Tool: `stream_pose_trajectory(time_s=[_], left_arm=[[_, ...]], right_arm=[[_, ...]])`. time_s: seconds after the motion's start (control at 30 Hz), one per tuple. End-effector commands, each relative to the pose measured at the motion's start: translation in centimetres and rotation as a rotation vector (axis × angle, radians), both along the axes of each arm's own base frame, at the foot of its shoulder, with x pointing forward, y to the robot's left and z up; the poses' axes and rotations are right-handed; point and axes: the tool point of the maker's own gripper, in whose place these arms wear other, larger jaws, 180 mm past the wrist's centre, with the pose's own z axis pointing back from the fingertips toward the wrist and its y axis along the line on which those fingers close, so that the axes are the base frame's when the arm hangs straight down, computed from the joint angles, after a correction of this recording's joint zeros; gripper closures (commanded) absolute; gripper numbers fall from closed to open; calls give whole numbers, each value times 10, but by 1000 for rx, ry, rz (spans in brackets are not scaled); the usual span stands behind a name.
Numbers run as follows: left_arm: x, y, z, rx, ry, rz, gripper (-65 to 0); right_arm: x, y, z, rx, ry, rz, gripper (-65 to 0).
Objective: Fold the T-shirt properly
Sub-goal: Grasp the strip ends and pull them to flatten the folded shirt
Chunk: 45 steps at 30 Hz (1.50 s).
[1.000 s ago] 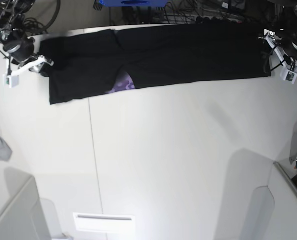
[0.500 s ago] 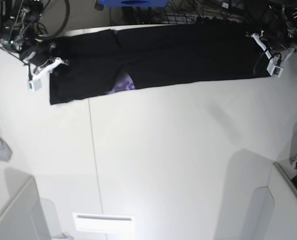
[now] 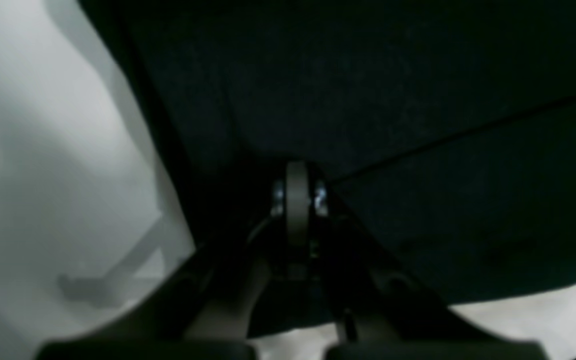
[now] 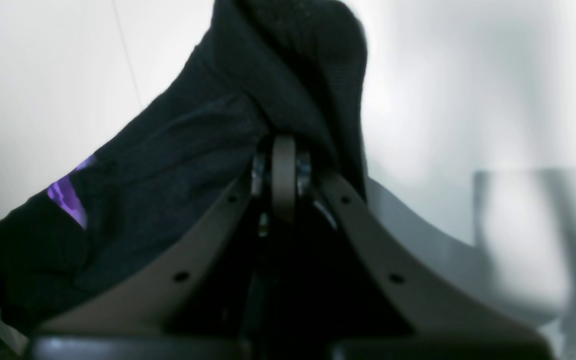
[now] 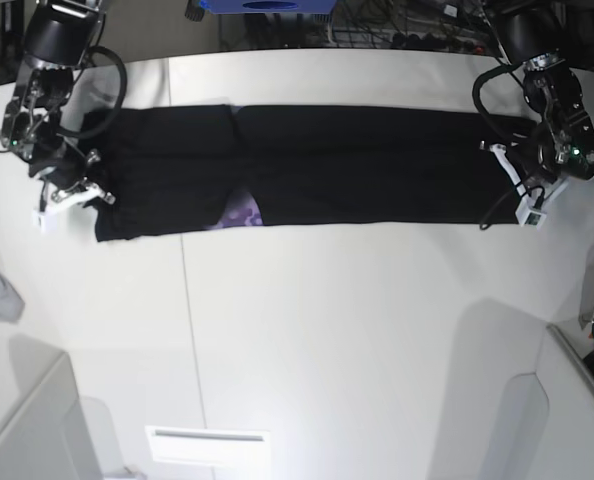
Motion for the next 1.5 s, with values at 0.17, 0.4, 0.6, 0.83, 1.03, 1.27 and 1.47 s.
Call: stream_pose_trajectory(time_s=[0.17,0.4,0.6,0.83,1.03,1.27,1.47], left_arm=[[31,8,44,59,-129,37,0],[23,24,103,116,-315,81,0],[-26,46,95,-117,-356,239,-143],[-26,39,59,-269,-345,303,-569],[-19,29,23,-360,-316,329,-569],[-6,12,-2,-431,-263,317,-568],[-13,8,-16,-451,-215,329,-142]], right_arm=[[20,-7,23,-44,-32,24,0],[23,11,86,-149,-171,135,0],[-8,54,123,-199,-241,236,0],[-20,68,120,-169,-232,238,0],[-23,69,117,-165,-223,238,0],[-26,69,115,-168,-215,239,0],[-27,69,116,-168,-215,240,0]])
